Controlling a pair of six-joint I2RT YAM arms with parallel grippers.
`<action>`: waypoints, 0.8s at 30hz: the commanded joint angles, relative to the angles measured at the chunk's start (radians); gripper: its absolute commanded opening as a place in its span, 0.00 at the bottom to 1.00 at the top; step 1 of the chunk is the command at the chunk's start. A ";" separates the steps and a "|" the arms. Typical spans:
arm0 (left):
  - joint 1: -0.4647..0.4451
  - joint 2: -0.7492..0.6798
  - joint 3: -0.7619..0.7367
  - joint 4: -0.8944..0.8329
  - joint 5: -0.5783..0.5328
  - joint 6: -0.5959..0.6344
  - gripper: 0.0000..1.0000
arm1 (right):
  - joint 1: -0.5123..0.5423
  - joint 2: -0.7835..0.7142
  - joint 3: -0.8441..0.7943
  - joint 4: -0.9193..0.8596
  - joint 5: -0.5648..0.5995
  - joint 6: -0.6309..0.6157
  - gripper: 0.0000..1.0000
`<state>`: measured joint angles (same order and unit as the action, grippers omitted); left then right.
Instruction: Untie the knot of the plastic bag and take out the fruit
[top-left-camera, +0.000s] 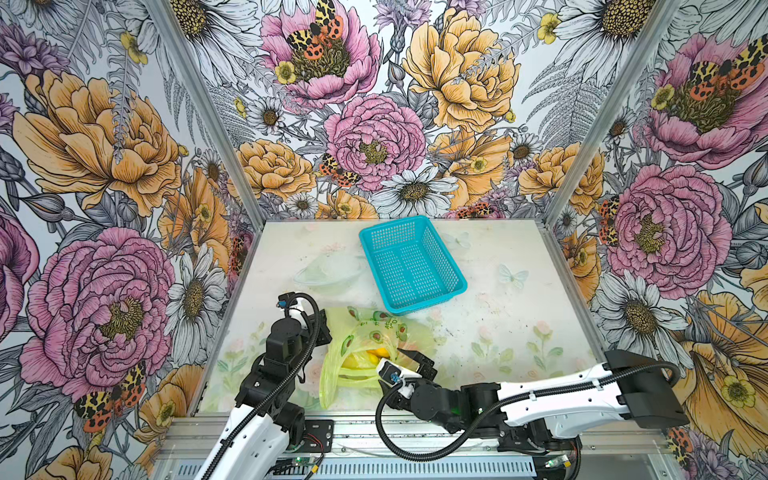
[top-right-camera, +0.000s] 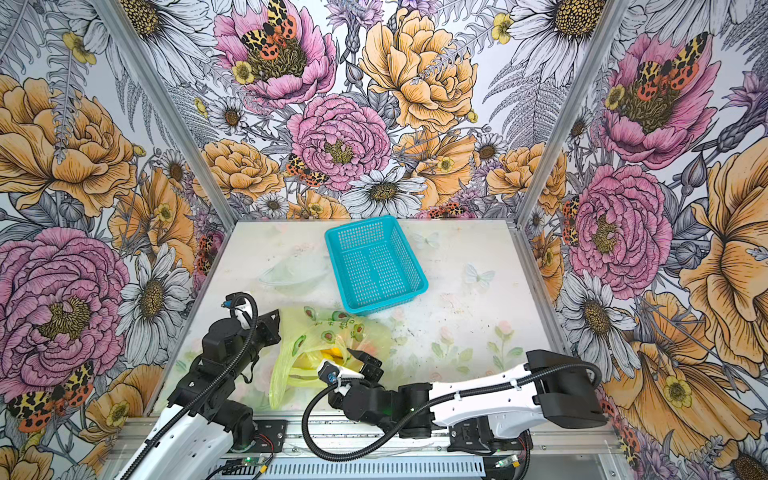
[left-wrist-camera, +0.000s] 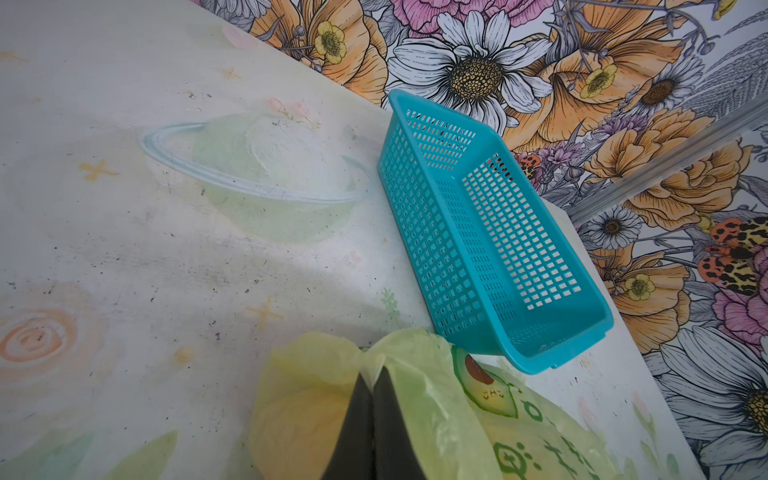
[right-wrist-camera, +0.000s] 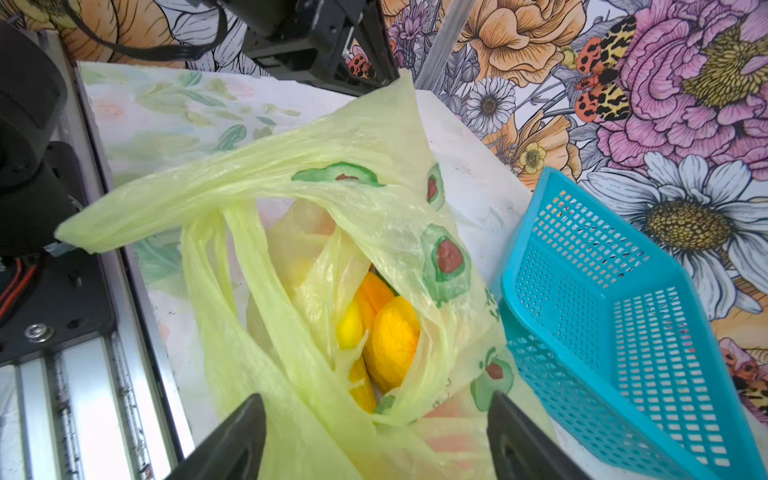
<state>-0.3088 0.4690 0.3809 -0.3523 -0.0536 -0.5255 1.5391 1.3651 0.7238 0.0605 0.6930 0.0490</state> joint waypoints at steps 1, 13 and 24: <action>0.011 -0.006 -0.010 0.039 0.022 -0.001 0.00 | 0.003 0.030 0.057 0.005 0.068 -0.033 0.86; 0.016 -0.013 -0.014 0.038 0.024 -0.003 0.00 | 0.068 -0.096 -0.046 0.041 -0.053 -0.096 0.99; 0.020 -0.016 -0.014 0.036 0.034 -0.006 0.01 | 0.017 0.027 -0.016 0.074 0.163 -0.092 0.88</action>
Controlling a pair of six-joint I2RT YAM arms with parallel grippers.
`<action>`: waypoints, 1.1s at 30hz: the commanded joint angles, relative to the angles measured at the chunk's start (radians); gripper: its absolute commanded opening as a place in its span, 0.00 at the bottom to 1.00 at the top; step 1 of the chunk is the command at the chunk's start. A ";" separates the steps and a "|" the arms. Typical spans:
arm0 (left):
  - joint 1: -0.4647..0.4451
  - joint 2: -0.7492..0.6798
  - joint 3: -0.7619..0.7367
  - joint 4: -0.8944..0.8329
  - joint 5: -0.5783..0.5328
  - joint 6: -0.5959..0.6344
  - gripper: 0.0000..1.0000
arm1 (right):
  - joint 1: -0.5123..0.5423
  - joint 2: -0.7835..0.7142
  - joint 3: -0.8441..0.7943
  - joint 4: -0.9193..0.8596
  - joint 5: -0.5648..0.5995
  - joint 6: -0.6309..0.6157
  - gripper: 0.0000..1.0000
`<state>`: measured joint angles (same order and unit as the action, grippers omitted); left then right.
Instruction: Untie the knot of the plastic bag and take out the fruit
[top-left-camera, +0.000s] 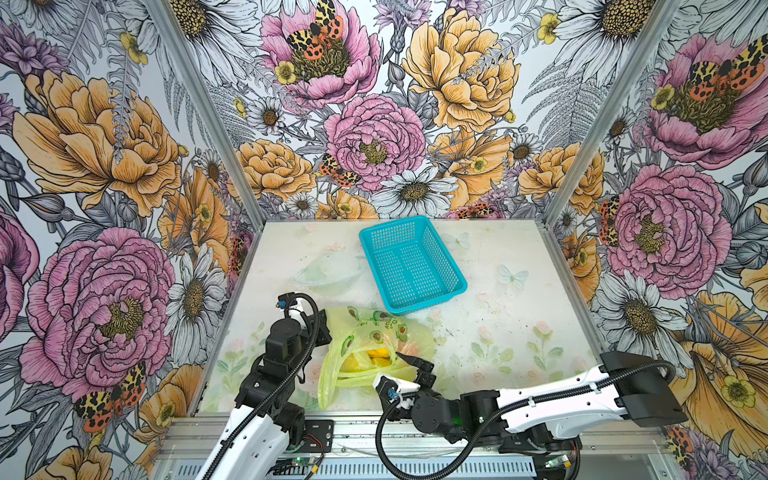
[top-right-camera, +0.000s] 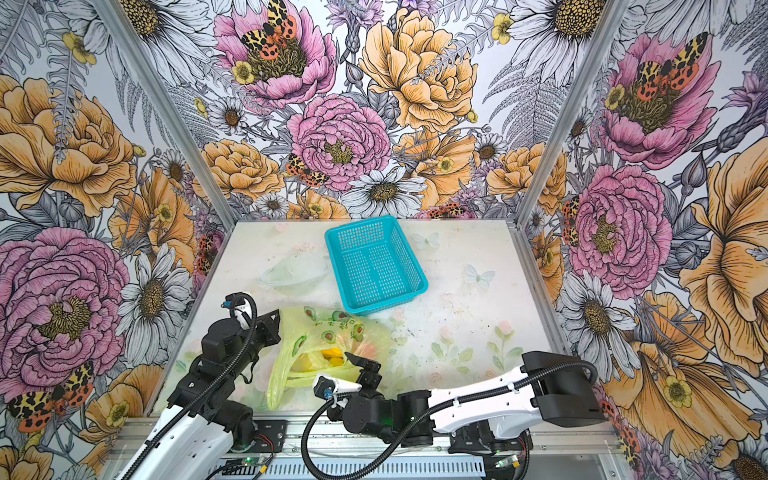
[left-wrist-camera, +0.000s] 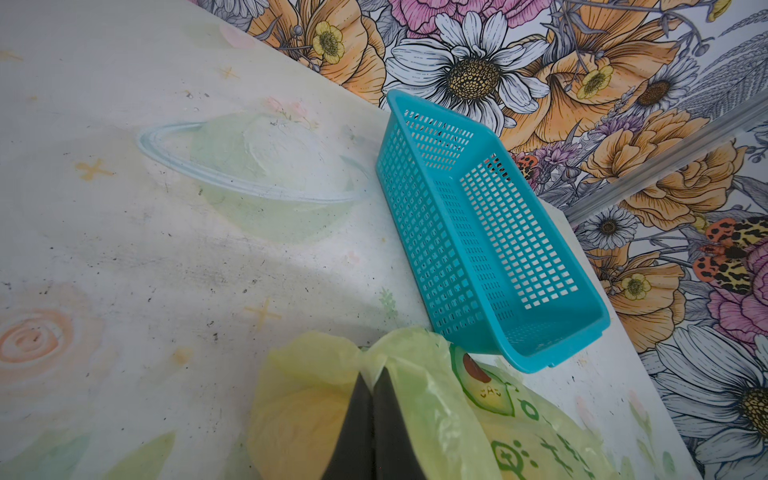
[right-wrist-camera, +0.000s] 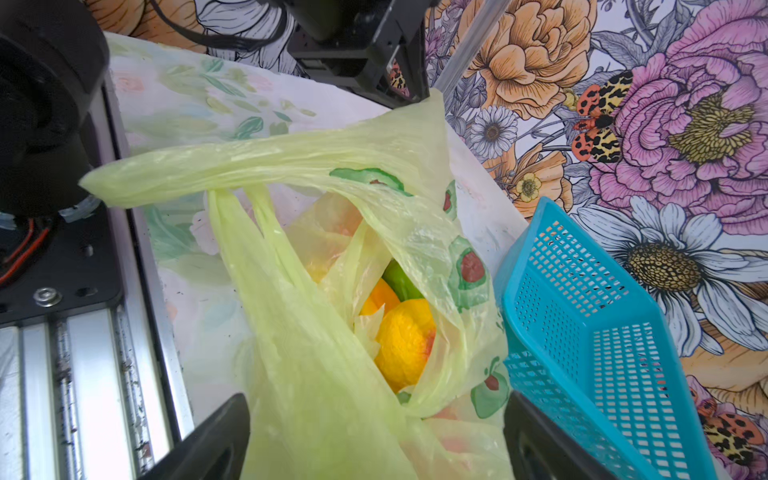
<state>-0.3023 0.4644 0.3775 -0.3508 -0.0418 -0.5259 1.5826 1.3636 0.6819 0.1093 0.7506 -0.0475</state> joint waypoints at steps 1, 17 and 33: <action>0.014 -0.013 -0.011 0.035 0.023 -0.005 0.02 | -0.040 0.032 0.036 0.026 0.116 0.019 0.79; 0.009 -0.052 -0.012 0.023 0.055 0.003 0.82 | -0.300 -0.456 -0.228 0.129 -0.006 0.365 0.00; -0.186 -0.277 0.021 -0.030 0.033 0.064 0.95 | -0.396 -0.508 -0.233 0.028 -0.032 0.479 0.00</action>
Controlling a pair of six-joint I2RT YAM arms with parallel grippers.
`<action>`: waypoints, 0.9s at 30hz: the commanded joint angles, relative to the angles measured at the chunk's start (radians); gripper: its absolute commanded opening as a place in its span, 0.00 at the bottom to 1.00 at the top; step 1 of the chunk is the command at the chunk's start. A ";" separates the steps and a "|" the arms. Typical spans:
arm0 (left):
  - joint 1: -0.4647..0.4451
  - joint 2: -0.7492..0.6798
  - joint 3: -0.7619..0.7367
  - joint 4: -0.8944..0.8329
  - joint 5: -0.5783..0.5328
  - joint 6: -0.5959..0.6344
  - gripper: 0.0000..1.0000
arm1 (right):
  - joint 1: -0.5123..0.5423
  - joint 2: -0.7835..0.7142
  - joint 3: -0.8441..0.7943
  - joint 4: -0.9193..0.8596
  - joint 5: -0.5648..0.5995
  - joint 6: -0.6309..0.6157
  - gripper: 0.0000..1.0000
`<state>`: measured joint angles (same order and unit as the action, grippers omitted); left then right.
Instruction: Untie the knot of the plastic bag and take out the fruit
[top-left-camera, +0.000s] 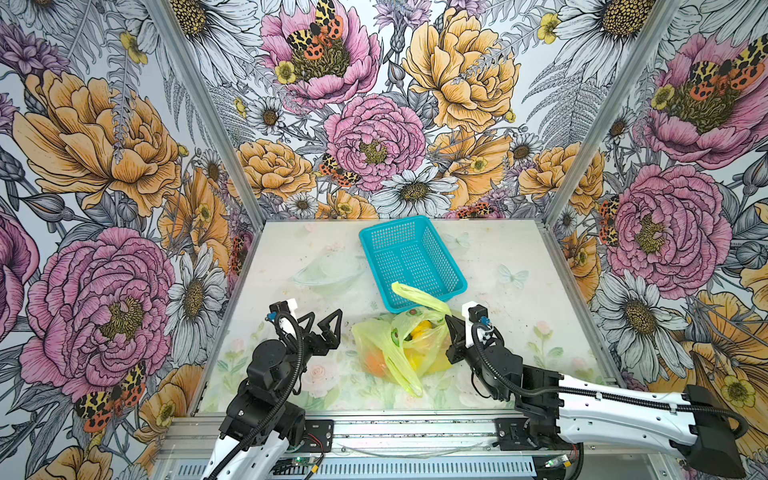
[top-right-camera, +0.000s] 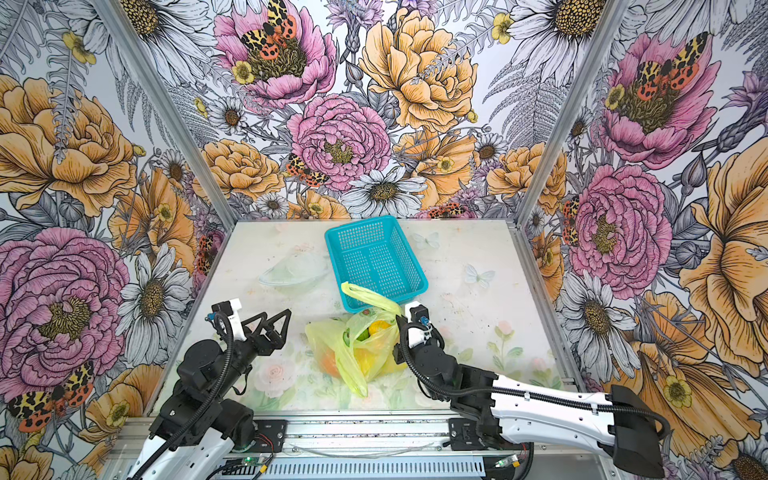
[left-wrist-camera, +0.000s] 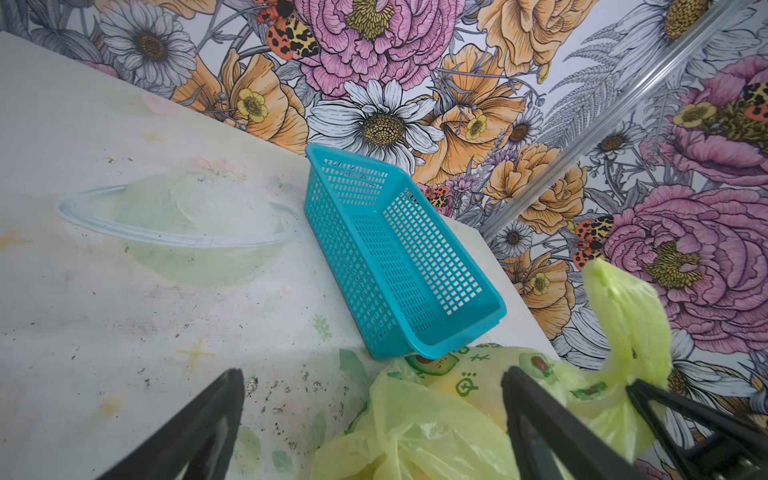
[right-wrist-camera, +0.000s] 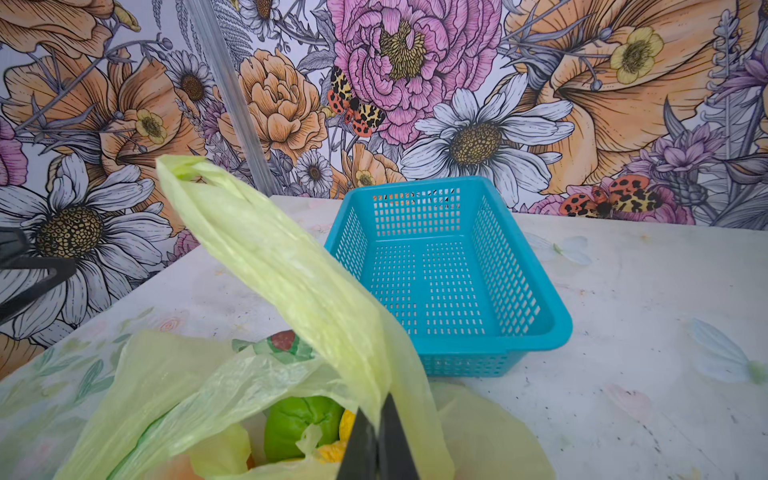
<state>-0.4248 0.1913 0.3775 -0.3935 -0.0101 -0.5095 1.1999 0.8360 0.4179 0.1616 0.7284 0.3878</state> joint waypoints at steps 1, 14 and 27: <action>-0.105 0.000 0.017 0.033 -0.004 0.062 0.95 | -0.018 0.027 0.036 -0.030 -0.011 0.053 0.00; -0.639 0.168 -0.017 0.290 -0.230 0.331 0.96 | -0.193 -0.065 -0.016 -0.117 -0.125 0.178 0.00; -0.802 0.447 0.017 0.419 -0.247 0.463 0.99 | -0.378 -0.111 -0.044 -0.176 -0.284 0.242 0.00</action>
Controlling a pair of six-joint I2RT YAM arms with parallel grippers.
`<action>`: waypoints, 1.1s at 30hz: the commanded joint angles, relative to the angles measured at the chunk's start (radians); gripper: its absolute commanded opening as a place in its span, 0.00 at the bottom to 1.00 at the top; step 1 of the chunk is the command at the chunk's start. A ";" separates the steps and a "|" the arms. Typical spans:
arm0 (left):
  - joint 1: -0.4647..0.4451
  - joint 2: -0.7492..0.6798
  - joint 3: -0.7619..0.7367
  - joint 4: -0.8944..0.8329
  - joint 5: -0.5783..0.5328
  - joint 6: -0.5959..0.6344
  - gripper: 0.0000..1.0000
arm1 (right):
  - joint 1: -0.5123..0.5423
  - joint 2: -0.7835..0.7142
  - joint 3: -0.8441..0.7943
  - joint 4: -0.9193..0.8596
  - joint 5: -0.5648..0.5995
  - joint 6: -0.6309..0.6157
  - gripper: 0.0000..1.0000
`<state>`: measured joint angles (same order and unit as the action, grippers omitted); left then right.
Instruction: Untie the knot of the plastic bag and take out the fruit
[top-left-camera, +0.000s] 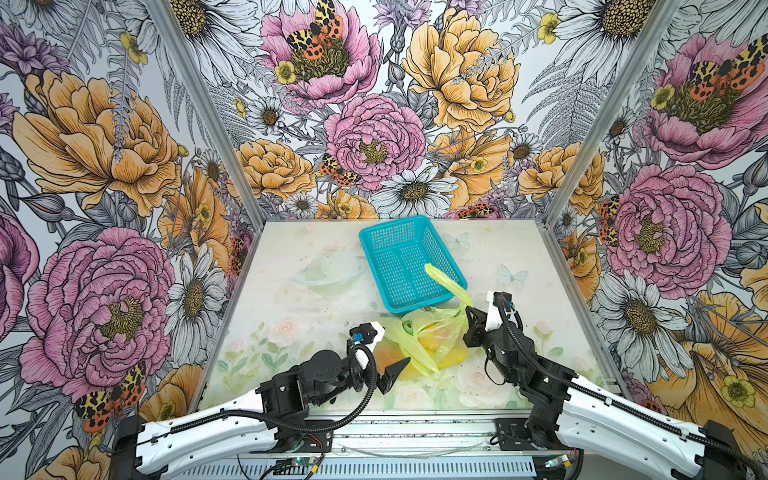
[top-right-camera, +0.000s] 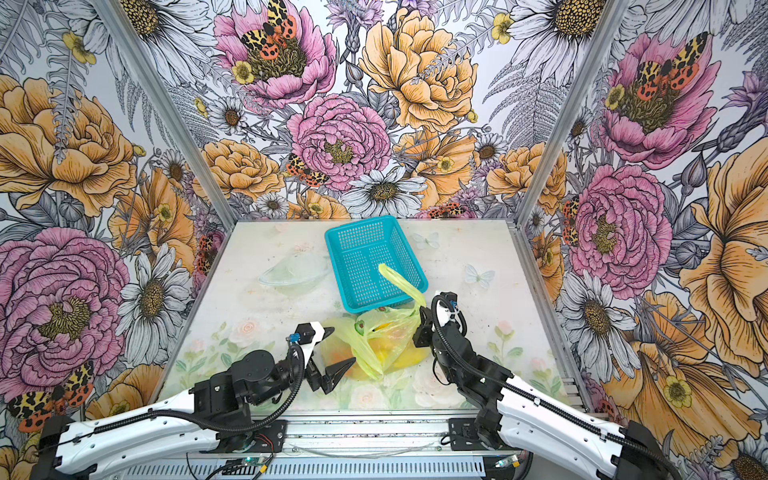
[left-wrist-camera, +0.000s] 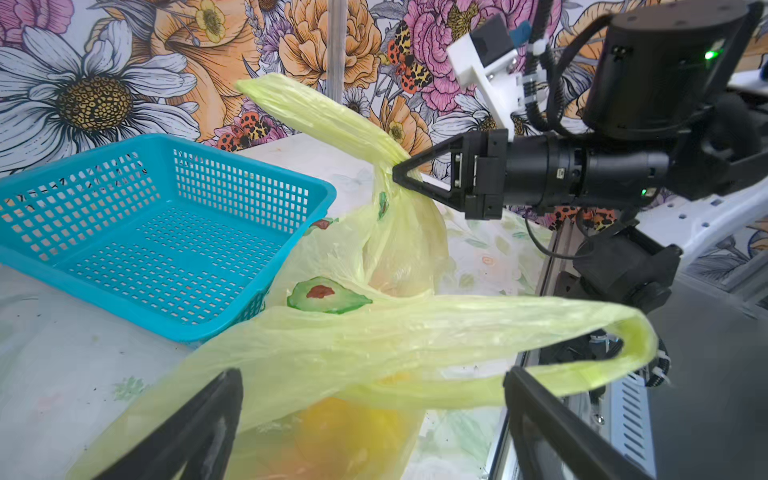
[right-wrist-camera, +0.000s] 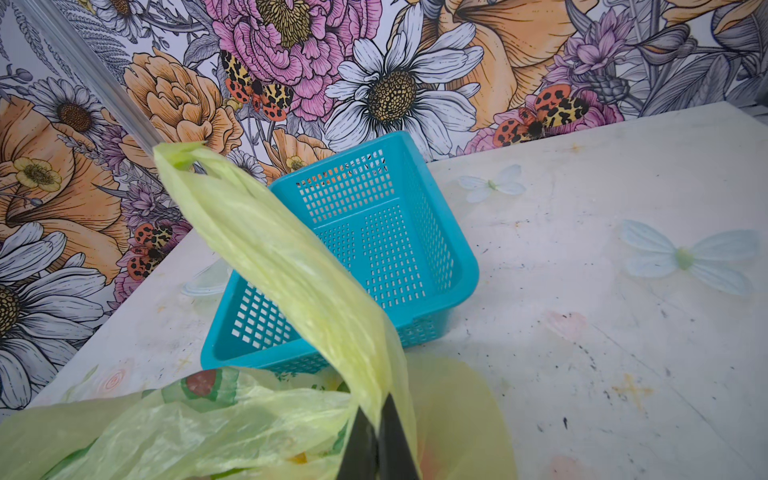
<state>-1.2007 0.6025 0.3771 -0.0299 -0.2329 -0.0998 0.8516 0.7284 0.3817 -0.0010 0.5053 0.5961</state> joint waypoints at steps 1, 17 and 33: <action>-0.044 0.057 0.023 0.064 -0.027 0.066 0.99 | -0.043 -0.001 -0.010 -0.013 -0.077 0.036 0.00; -0.205 0.320 0.108 0.123 -0.261 0.147 0.99 | -0.116 0.008 -0.016 -0.005 -0.153 0.055 0.00; -0.134 0.587 0.418 0.031 -0.652 0.063 0.59 | -0.114 -0.019 -0.028 0.032 -0.240 0.021 0.00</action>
<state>-1.3693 1.1774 0.7288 0.0574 -0.7975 0.0044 0.7383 0.7292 0.3645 -0.0059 0.3023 0.6350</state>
